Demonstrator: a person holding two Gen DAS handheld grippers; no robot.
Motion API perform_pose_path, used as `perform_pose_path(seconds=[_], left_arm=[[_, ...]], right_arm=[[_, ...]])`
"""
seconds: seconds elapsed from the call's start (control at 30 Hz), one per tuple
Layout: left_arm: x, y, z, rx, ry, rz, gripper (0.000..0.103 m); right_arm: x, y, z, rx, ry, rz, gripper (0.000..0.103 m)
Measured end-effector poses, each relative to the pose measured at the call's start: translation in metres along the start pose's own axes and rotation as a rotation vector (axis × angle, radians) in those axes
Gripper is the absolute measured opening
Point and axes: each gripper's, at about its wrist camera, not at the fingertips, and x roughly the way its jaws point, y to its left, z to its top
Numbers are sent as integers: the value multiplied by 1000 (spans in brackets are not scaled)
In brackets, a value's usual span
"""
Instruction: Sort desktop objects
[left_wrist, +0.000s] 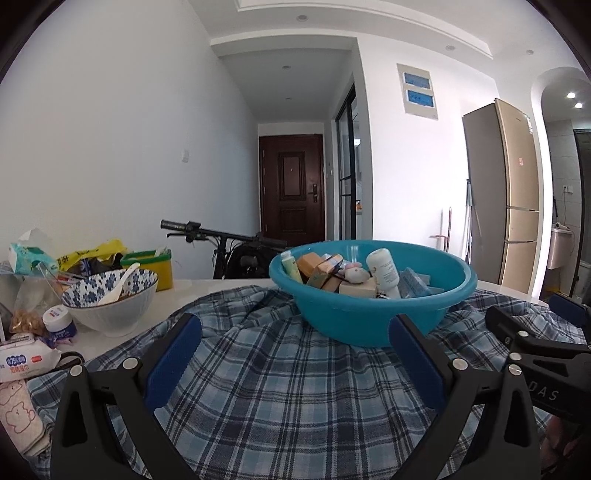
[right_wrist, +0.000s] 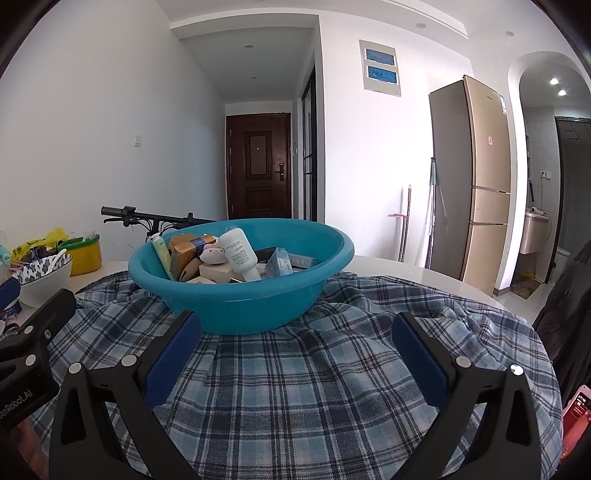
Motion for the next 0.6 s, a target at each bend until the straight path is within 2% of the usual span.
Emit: perform_pose_path(seconds=[0.13,0.6], left_arm=[[7,6,-2,-30,37,5,103],[9,3,-3,-20,46,-3,103]], right_arm=[[1,-1,0,16,6,-1,102],[3,-4,-1,18,7,-3,102]])
